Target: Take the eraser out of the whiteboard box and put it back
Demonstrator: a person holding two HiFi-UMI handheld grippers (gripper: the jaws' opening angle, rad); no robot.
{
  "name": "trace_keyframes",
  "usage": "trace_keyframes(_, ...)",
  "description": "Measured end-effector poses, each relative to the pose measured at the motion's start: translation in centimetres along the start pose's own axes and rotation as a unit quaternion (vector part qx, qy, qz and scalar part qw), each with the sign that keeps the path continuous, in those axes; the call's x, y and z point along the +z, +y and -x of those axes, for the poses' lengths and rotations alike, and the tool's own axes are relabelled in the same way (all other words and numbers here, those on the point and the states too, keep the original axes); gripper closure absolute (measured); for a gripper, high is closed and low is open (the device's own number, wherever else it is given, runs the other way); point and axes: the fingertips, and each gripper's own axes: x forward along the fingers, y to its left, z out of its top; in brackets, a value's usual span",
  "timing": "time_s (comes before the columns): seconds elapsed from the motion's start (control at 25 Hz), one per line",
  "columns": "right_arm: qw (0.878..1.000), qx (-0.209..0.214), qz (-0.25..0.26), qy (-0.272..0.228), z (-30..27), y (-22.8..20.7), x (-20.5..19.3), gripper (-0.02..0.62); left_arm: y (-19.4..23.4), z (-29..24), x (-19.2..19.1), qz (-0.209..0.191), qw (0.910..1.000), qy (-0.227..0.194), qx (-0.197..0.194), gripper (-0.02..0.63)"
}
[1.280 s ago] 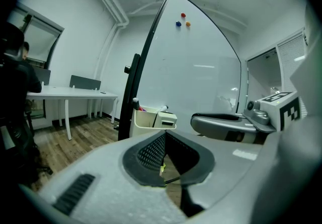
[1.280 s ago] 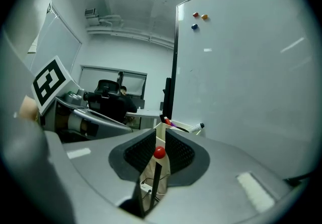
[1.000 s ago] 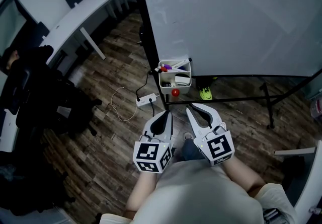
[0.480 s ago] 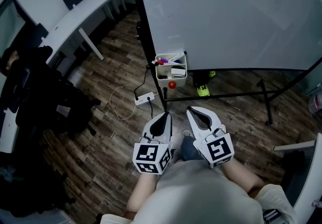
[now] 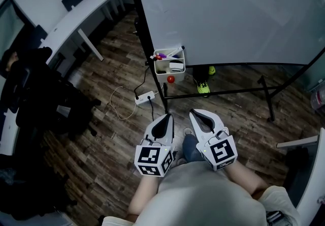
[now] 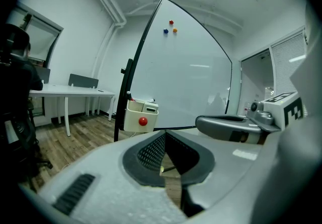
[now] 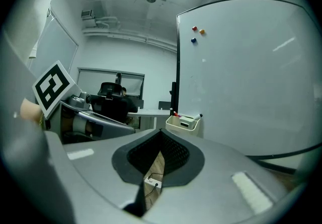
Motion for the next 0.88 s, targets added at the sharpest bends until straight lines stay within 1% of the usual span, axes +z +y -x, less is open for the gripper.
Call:
trace_keyframes(0.12,1.0,0.001,-0.015,0.013,0.6,0.6,-0.4,0.592,-0.4,0.5,-0.3,0.001,1.0,0.001,0.0,0.601)
trace_keyframes(0.32,1.0,0.004,-0.013,0.017,1.4,1.3,-0.8,0.592,-0.7,1.1,-0.9,0.004,1.0,0.002,0.002,0.601)
trace_keyframes(0.44,1.0,0.007,-0.002,0.014,1.9,1.5,-0.9,0.592,-1.0,1.6,-1.1,0.005,1.0,0.001,0.004,0.601)
trace_keyframes(0.72,1.0,0.007,-0.007,0.012,2.3,1.9,-1.0,0.592,-1.3,2.2,-1.4,0.003,1.0,0.0,0.005,0.601)
trace_keyframes(0.88,1.0,0.004,-0.001,0.004,2.5,1.9,-0.8,0.592,-1.5,2.4,-1.5,0.001,1.0,0.0,0.004,0.601)
